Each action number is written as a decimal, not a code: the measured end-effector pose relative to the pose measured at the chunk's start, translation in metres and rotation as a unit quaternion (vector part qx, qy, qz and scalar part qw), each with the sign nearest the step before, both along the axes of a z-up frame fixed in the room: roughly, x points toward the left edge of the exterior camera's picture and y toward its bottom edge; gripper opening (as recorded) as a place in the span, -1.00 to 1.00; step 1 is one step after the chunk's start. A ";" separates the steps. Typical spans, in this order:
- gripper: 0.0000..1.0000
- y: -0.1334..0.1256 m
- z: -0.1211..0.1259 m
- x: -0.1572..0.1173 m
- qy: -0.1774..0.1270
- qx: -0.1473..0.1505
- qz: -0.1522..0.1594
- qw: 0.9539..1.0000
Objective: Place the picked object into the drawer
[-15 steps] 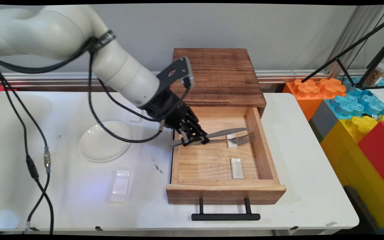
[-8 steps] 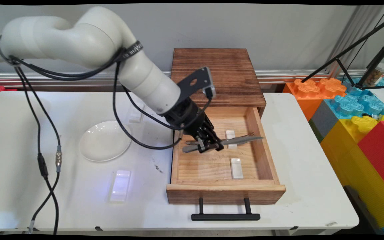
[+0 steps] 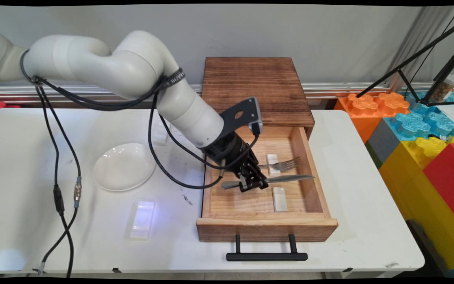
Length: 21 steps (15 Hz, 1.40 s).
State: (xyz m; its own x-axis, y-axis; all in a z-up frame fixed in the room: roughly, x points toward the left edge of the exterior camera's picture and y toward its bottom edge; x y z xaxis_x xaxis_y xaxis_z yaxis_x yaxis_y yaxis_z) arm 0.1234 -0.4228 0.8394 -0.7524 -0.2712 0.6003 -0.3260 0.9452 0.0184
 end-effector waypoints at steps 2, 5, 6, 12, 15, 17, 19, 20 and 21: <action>-1.00 -0.001 -0.011 -0.002 -0.002 0.002 -0.001 1.000; -1.00 -0.003 -0.025 -0.004 -0.006 0.008 0.000 1.000; -1.00 -0.004 -0.029 -0.004 -0.008 0.010 0.000 1.000; -1.00 -0.008 -0.046 -0.003 -0.012 0.018 0.004 1.000; -1.00 -0.009 -0.052 -0.003 -0.012 0.023 0.005 1.000; -1.00 -0.009 -0.055 -0.003 -0.012 0.026 0.005 1.000; -1.00 -0.009 -0.057 -0.003 -0.012 0.029 0.005 1.000; -1.00 -0.009 -0.058 -0.003 -0.012 0.030 0.005 0.999; -1.00 -0.009 -0.059 -0.003 -0.012 0.030 0.005 0.999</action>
State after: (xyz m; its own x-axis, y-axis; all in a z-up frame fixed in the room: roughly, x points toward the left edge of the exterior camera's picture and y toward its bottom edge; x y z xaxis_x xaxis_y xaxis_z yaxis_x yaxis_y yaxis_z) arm 0.1202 -0.4314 0.7806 -0.7631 -0.3146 0.5645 -0.3369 0.9391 0.0679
